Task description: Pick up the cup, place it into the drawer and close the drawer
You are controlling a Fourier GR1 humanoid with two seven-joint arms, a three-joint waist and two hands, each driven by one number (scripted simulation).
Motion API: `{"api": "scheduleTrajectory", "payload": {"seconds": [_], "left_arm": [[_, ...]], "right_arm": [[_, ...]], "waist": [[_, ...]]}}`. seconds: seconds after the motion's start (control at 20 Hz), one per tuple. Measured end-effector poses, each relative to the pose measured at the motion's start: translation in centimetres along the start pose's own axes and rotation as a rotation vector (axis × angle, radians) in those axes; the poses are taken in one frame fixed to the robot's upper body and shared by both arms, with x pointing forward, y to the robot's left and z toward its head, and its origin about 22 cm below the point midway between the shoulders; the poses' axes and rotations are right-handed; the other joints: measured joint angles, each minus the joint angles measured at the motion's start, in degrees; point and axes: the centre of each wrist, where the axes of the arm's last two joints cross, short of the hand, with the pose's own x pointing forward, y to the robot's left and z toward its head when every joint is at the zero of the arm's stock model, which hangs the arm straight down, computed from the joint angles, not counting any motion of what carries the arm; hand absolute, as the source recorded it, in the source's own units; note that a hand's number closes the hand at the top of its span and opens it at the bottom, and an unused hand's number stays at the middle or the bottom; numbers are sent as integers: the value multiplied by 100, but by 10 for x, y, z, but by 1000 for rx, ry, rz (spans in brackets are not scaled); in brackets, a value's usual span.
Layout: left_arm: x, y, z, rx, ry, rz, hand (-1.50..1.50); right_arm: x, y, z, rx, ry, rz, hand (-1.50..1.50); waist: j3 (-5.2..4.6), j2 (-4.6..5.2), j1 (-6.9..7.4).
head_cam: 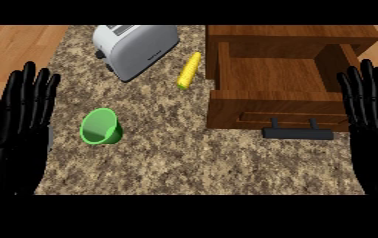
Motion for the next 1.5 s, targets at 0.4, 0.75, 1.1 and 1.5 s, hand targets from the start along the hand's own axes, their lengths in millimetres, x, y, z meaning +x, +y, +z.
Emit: {"api": "scheduleTrajectory", "payload": {"seconds": [0.4, 0.75, 1.1, 1.5], "left_arm": [[-14, 45, 10, -142, 77, 182, -150], [-54, 89, 9, -123, 220, 321, -150], [-97, 106, 8, -101, 318, 299, -150], [-148, 124, 30, -70, 399, 246, -150]], "right_arm": [[-3, 8, 0, 74, 10, -47, -150], [-8, 9, -16, 166, 84, -71, -150], [-17, 1, -35, 189, 93, -79, -150], [-26, -3, -42, 196, 68, -67, -150]], "waist": [[-36, 83, -86], [-38, 96, -133], [-36, 98, -158], [-37, 97, -168]]}}
